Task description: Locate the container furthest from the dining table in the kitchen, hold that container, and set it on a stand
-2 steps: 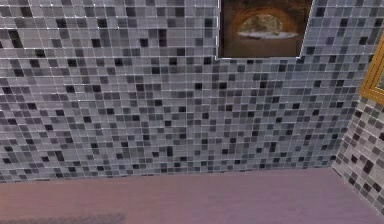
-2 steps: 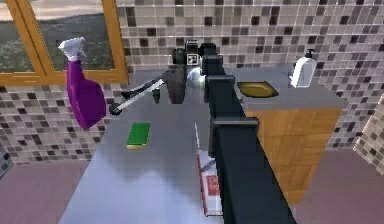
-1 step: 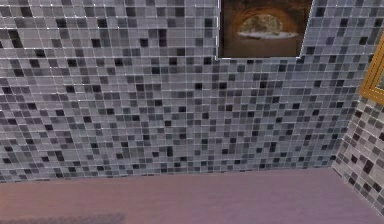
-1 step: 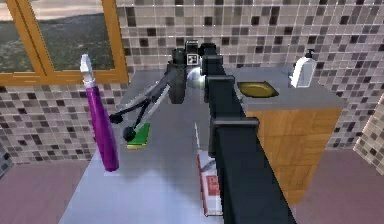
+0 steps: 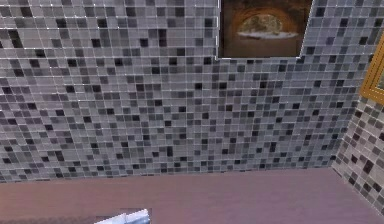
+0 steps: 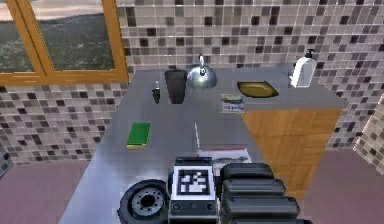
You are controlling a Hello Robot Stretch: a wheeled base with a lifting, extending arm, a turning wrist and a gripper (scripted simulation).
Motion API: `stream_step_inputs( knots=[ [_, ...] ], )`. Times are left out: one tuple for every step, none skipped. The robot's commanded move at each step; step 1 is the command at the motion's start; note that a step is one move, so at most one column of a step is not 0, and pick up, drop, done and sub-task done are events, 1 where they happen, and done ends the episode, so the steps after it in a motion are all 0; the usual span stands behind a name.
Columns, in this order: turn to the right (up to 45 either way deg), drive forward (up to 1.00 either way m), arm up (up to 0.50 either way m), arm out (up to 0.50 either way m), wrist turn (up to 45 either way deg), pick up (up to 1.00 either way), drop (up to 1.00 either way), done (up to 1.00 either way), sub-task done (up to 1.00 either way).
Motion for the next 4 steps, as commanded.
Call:
stream_step_inputs(
  knots=[
    [-45.0,0.0,0.0,0.0,0.0,0.0,0.0,0.0,0.0],
    [-45.0,0.0,0.0,0.0,0.0,0.0,0.0,0.0,0.0],
    [-45.0,0.0,0.0,0.0,0.0,0.0,0.0,0.0,0.0],
    [-15.0,0.0,0.0,0.0,0.0,0.0,0.0,0.0,0.0]
  ],
)
